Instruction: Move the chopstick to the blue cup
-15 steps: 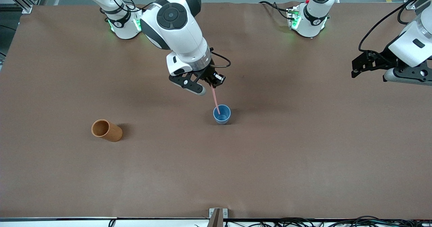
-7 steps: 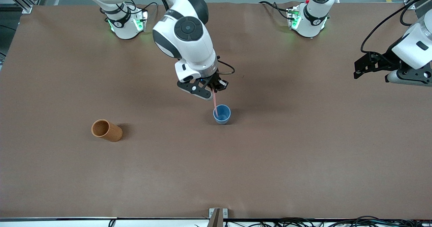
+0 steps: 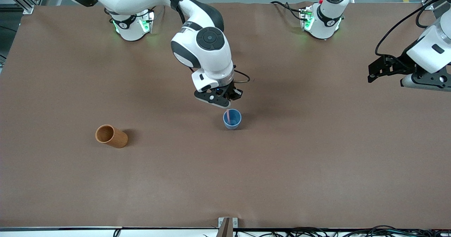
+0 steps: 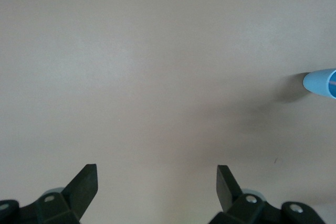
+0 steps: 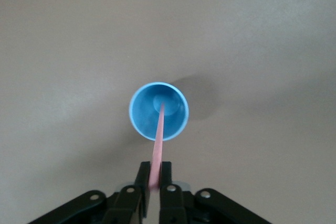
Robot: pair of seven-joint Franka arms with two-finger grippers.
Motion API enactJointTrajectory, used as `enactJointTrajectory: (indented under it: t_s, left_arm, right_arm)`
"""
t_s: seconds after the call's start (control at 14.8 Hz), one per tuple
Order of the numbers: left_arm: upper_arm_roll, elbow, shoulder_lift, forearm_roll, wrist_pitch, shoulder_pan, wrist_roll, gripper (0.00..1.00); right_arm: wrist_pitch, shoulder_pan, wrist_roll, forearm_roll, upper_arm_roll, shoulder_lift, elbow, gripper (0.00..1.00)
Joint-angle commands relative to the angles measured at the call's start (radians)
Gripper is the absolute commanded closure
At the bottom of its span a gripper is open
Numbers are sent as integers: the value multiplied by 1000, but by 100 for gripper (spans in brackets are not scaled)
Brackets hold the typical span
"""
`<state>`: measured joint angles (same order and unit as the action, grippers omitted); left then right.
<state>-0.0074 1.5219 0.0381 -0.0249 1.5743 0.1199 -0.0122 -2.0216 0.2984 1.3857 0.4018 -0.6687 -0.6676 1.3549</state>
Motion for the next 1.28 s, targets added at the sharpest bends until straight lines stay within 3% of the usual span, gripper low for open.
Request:
enactJointTrajectory:
  t_s: [0.0,0.07,0.34,0.54,0.74,0.81,1.08,1.21]
  left_arm:
    - [-6,-17,6,-3,0,-8,-5,0]
    - [-6,-17,6,-3,0,-9,-6,0]
    - [-6,-17,6,-4,0,-8,-3,0]
    - [-6,-17,6,-4,-2,-8,-2,0]
    - [-6,-17,6,-4,0,-5,-2,0]
    - [-6,-17,8,-3,0,-5,-2,0]
    - [-6,-17,8,-7,3,-5,1,0]
    - [-6,-19,14,-10,19,-2,6,0]
  right_arm:
    - [1,-10,7,26,-8,-1,-26,6]
    - [1,-19,6,26,-8,8,-26,0]
    - [21,-108,-51,14,-17,98,-26,0]
    - [154,-217,-176,8,-69,184,-26,0]
    - [277,-313,-388,-90,-63,290,-25,0]
    - [317,-334,-457,-124,-36,321,-25,0]
    - [428,-335,-747,-297,226,476,-17,0]
    - [471,-337,-873,-327,329,517,-7,0]
